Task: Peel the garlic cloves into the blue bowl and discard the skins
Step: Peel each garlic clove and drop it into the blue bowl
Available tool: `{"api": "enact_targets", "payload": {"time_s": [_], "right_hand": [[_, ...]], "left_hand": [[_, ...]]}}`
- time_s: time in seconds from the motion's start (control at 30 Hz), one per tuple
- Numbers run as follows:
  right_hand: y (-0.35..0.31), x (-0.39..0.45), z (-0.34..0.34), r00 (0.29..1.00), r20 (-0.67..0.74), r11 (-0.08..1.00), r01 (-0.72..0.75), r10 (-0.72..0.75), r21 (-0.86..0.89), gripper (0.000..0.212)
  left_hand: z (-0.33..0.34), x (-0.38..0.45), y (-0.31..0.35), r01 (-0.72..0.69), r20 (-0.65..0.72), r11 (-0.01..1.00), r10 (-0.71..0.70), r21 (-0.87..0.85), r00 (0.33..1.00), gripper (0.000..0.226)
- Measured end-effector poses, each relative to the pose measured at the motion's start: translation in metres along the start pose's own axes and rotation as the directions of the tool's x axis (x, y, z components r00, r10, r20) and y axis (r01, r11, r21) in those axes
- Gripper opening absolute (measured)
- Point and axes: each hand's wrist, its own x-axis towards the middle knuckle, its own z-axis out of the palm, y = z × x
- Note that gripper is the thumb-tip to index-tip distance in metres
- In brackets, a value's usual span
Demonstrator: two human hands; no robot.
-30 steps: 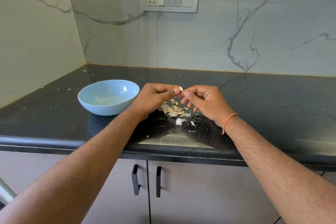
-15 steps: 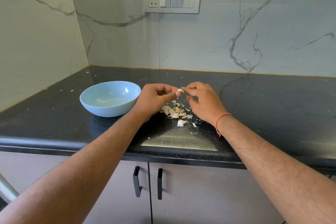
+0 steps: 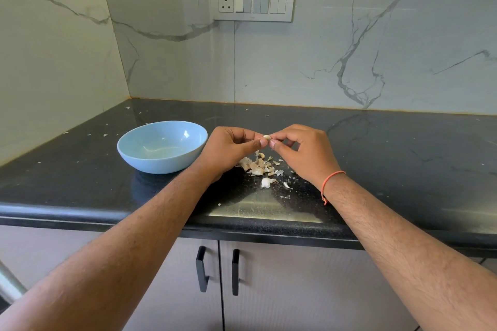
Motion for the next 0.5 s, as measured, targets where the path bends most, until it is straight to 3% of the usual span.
{"api": "enact_targets", "payload": {"time_s": [0.5], "right_hand": [[-0.0008, -0.0007, 0.0001, 0.998, -0.005, 0.997, -0.059, 0.059, 0.041, 0.004]], "left_hand": [[-0.0004, 0.0010, -0.0023, -0.022, 0.008, 0.999, 0.021, 0.024, 1.000, 0.019]]}}
